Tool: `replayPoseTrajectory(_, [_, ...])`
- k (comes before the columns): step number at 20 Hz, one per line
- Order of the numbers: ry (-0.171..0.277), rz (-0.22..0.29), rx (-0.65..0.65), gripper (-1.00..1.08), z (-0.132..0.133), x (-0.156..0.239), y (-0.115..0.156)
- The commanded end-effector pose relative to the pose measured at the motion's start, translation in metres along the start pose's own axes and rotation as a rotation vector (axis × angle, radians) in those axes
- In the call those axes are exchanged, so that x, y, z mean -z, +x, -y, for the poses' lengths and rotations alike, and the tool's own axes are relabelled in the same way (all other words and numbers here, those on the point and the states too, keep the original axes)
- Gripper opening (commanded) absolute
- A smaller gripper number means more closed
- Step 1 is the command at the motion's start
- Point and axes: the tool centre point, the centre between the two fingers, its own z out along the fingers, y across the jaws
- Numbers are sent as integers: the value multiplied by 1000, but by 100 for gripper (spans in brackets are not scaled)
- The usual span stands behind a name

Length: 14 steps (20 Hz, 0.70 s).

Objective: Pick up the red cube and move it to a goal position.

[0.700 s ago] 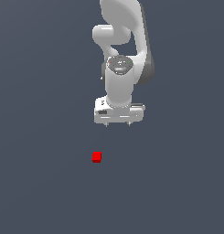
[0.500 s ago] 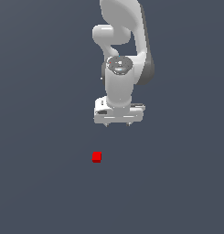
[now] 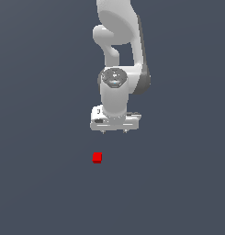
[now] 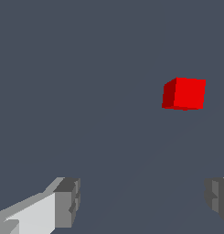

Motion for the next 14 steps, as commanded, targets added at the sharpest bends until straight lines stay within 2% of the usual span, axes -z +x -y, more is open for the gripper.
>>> replayPoseTrajectory(1, [-2,0,-10,100,-9,-12,8])
replayPoseTrajectory(14, [-14,-6,-77,100,-66,-88,59])
